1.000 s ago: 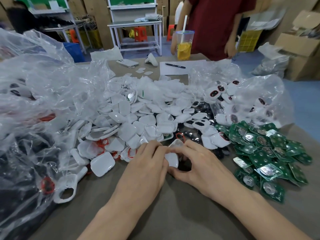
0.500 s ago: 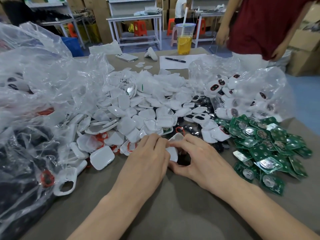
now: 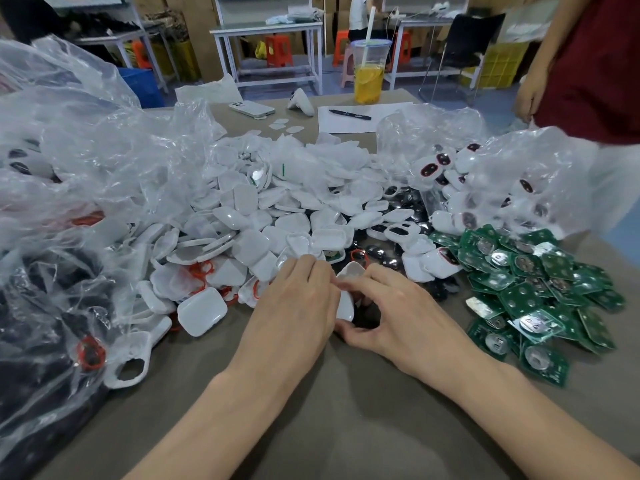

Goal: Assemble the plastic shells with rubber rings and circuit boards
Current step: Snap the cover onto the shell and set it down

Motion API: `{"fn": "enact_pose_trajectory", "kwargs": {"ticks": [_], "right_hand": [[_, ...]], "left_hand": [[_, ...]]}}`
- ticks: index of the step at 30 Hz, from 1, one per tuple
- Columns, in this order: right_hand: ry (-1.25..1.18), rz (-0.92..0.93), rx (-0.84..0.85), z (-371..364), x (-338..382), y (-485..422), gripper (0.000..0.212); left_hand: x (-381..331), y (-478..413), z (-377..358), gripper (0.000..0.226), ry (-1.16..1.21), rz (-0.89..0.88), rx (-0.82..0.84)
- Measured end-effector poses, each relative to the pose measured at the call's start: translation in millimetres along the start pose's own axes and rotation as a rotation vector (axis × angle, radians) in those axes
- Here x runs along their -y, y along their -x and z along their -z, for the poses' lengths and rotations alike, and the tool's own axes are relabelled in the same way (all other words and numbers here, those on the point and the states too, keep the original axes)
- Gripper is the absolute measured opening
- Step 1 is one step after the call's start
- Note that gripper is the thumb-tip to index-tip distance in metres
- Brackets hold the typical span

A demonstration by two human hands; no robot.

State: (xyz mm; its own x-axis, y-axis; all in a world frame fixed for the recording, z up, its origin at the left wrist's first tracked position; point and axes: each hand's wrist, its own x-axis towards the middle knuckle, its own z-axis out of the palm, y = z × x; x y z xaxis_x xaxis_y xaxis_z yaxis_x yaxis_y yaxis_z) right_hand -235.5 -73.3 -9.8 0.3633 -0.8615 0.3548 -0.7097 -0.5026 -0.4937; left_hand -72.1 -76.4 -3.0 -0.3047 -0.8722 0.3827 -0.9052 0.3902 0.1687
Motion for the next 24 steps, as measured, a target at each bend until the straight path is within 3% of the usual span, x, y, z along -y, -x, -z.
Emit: {"fn": "enact_pose_trajectory", "kwargs": {"ticks": [3, 4, 7, 9, 10, 15, 24], "right_hand": [[-0.003, -0.016, 0.006, -0.2, -3.2, -1.7, 0.047], [-0.002, -0.020, 0.020, -0.1, -4.5, -2.0, 0.048], [0.002, -0.039, 0.056, 0.1, -6.9, 1.1, 0.044], [-0.062, -0.074, 0.059, 1.0, -9.5, 1.9, 0.040], [-0.136, -0.111, 0.043, 2.6, -11.3, 1.3, 0.038], [-0.551, -0.263, -0.023, 8.2, -18.7, -5.4, 0.044], [-0.645, -0.278, 0.033, 10.4, -14.4, -4.8, 0.056]], "left_hand": [[-6.2, 10.3, 5.9, 0.019, -0.080, -0.229, -0.053], [-6.9, 15.3, 7.0, 0.018, 0.013, -0.224, -0.086], [6.2, 21.6, 5.0, 0.024, 0.366, 0.089, -0.245], [18.5, 23.5, 3.9, 0.028, 0.508, 0.286, -0.168], [22.6, 23.2, 2.6, 0.027, 0.540, 0.289, -0.105], [24.0, 19.7, 4.3, 0.025, 0.687, 0.085, 0.072], [23.5, 17.8, 2.4, 0.025, 0.810, 0.088, 0.069]]}}
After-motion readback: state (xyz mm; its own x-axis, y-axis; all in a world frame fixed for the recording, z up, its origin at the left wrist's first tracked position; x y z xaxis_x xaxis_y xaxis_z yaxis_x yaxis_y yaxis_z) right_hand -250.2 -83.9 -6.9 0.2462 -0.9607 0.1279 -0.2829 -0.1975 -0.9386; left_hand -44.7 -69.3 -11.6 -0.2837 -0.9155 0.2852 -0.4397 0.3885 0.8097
